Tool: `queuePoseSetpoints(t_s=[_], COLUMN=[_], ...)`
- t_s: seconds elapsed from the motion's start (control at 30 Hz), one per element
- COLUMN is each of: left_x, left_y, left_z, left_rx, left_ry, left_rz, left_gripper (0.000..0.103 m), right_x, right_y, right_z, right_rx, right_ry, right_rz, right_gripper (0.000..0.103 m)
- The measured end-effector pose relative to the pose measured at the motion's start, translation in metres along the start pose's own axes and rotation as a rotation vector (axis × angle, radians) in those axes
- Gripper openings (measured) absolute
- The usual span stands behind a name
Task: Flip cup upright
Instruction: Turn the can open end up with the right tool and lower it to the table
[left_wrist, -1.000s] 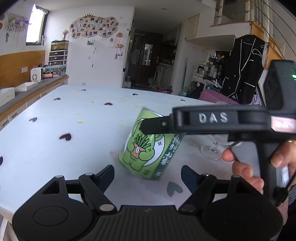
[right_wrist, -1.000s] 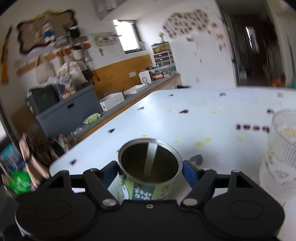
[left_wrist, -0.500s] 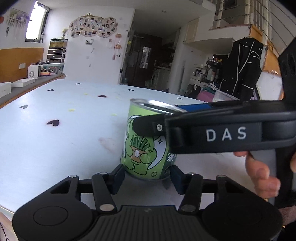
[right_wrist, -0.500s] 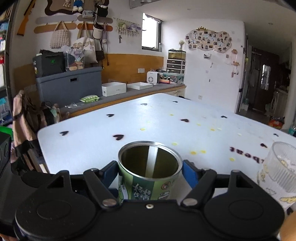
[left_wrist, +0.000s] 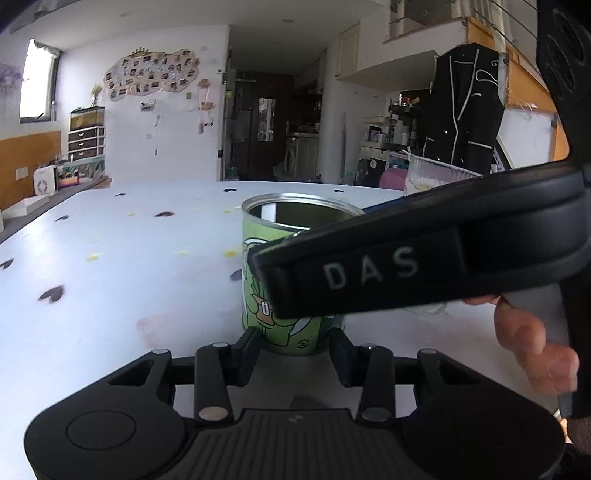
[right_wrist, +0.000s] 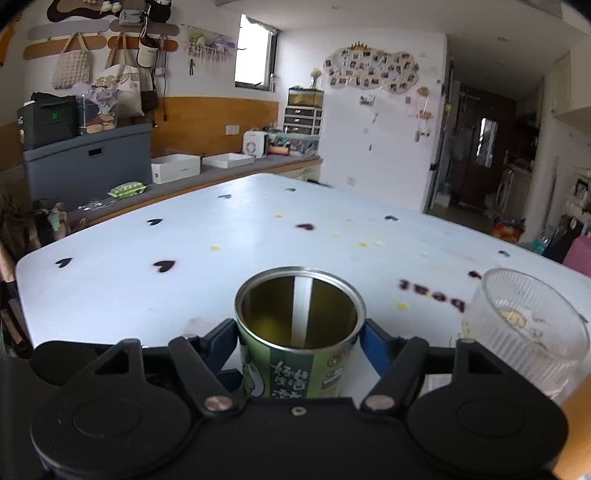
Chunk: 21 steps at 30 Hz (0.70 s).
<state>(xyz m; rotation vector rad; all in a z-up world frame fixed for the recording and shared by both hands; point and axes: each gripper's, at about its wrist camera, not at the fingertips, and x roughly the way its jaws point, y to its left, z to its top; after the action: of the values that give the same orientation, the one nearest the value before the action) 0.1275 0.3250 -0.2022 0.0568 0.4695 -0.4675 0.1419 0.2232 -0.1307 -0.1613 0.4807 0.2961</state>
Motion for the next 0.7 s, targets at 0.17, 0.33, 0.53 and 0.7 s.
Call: queuePoseSetpoints(t_s=[0.17,0.33,0.53,0.7], left_x=[0.0104,0.0111,0.0051,0.0065], left_y=[-0.0014,-0.0011,-0.0030,-0.0001], left_z=[0.0048,0.0027,-0.0008,0.0050], left_rx=[0.000,0.005,0.008,-0.002], left_ry=[0.005,0.007,0.007,0.005], left_rz=[-0.011,-0.013,-0.010,0.010], left_gripper=[0.043,0.043,0.043,0.043], right_x=[0.0014,0.0030,0.0039,0.0017], right_y=[-0.0021,-0.0026,-0.0018,0.0030], right_z=[0.0008,0.0020,0.0013,-0.0005], right_rx=[-0.009,-0.009,-0.004,-0.001], right_ry=[-0.007,-0.008,0.004,0.010], right_rz=[-0.041,-0.050,-0.032,-0.003], right_gripper=[0.073,0.072,0.077,0.079])
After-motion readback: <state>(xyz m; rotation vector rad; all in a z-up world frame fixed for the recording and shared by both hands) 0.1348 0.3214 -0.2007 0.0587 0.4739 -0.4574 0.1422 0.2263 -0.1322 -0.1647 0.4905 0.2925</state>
